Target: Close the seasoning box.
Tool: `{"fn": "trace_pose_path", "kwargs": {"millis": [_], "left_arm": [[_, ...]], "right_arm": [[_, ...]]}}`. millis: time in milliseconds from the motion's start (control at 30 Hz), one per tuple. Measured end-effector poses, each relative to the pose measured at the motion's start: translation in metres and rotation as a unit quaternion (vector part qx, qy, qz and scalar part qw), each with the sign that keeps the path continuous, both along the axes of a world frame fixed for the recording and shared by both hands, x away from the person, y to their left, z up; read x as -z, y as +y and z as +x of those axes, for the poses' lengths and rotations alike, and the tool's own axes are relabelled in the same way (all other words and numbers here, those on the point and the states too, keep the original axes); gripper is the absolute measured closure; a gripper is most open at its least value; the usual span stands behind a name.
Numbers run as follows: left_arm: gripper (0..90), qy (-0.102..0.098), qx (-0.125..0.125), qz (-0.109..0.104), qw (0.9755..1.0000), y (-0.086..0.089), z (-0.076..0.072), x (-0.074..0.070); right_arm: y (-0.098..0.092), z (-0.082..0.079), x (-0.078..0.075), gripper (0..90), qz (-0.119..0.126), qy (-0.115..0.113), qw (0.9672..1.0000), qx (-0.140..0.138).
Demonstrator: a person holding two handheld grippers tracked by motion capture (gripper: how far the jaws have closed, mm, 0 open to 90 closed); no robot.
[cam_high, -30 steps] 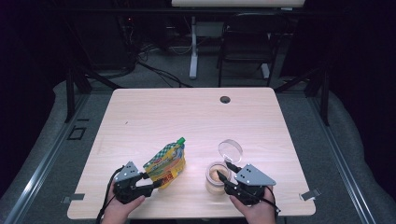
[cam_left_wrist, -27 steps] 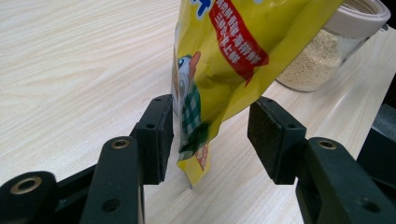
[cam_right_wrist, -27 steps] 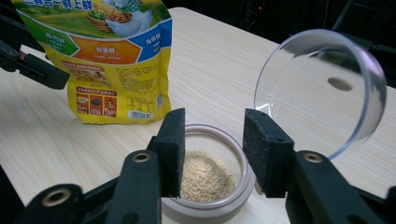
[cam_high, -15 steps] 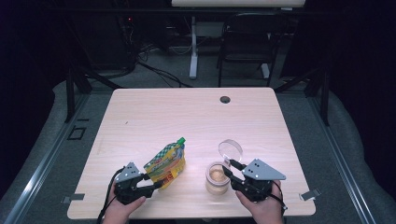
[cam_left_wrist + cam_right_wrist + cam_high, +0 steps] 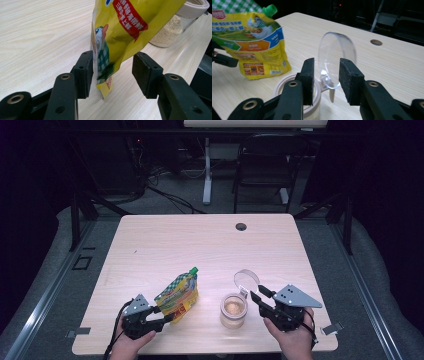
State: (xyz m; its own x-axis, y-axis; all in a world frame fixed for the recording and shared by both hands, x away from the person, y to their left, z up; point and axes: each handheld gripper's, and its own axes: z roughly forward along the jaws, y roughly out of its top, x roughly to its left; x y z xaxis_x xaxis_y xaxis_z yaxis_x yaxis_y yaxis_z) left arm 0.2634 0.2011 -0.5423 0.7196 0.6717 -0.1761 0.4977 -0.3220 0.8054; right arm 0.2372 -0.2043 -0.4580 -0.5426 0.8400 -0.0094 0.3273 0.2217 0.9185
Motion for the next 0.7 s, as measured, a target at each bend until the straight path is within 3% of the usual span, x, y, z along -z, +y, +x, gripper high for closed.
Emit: {"fn": "trace_pose_path", "kwargs": {"millis": [133, 167, 333, 700], "left_arm": [[51.1, 0.001, -0.001, 0.001, 1.0, 0.001, -0.001, 0.0], [50.6, 0.001, -0.002, 0.001, 1.0, 0.001, -0.001, 0.0], [49.2, 0.002, -0.007, -0.002, 1.0, 0.002, -0.001, 0.0], [48.3, 0.0, -0.007, 0.001, 1.0, 0.002, -0.001, 0.001]], "right_arm": [[-0.007, 0.002, -0.001, 63.5, 0.008, -0.002, 0.9999, 0.014], [-0.01, 0.004, 0.0, 57.7, 0.01, -0.005, 0.9997, 0.021], [-0.014, 0.009, 0.007, 51.9, 0.014, -0.001, 0.9992, 0.036], [-0.014, 0.024, 0.021, 47.3, 0.017, 0.02, 0.9991, 0.034]]}}
